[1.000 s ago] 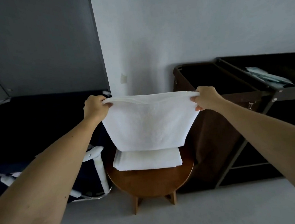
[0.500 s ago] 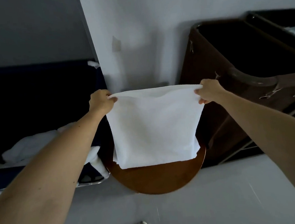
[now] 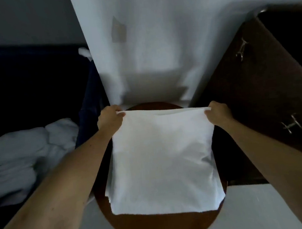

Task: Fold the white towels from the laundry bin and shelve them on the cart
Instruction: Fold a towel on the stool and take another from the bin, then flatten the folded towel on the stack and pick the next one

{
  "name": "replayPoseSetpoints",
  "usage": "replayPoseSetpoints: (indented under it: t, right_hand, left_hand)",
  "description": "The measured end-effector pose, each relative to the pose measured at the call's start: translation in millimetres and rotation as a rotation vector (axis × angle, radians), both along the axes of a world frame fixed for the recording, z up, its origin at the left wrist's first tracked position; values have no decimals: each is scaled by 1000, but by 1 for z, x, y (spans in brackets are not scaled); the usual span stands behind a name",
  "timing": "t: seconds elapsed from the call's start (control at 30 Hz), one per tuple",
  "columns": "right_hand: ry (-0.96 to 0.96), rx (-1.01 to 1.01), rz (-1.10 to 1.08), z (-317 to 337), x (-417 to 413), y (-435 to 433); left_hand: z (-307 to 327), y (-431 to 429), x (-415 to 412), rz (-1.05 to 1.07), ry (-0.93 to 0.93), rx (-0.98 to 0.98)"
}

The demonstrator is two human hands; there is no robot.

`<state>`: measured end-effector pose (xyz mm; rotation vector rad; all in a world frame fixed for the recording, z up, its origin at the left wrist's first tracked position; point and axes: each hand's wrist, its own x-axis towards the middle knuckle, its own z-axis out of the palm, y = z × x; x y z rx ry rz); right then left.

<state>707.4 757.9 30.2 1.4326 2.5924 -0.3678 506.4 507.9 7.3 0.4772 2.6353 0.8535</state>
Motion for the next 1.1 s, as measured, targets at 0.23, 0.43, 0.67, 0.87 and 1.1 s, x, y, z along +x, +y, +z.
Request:
replayPoseSetpoints:
  t: [0.23,0.43,0.67,0.87,1.1]
  right_hand:
    - [-107,-104,-59,-74,-40,54]
    - [-132,-125,-55,-109,-59,72]
    - [172,-43,-261,-104,-66,90]
    - [76,-98,-25,-103,-69,81]
    - [101,-123,315,-57,-135,18]
  left_hand:
    - [-72,59,-30,30,-16,-115]
    - [-109,87,-50,69,-10,-172]
    - [-128,87,-48,180,14,-21]
    - [-126,78,-50,-154,-106,-83]
    - [-54,48,-54,-95,-90,36]
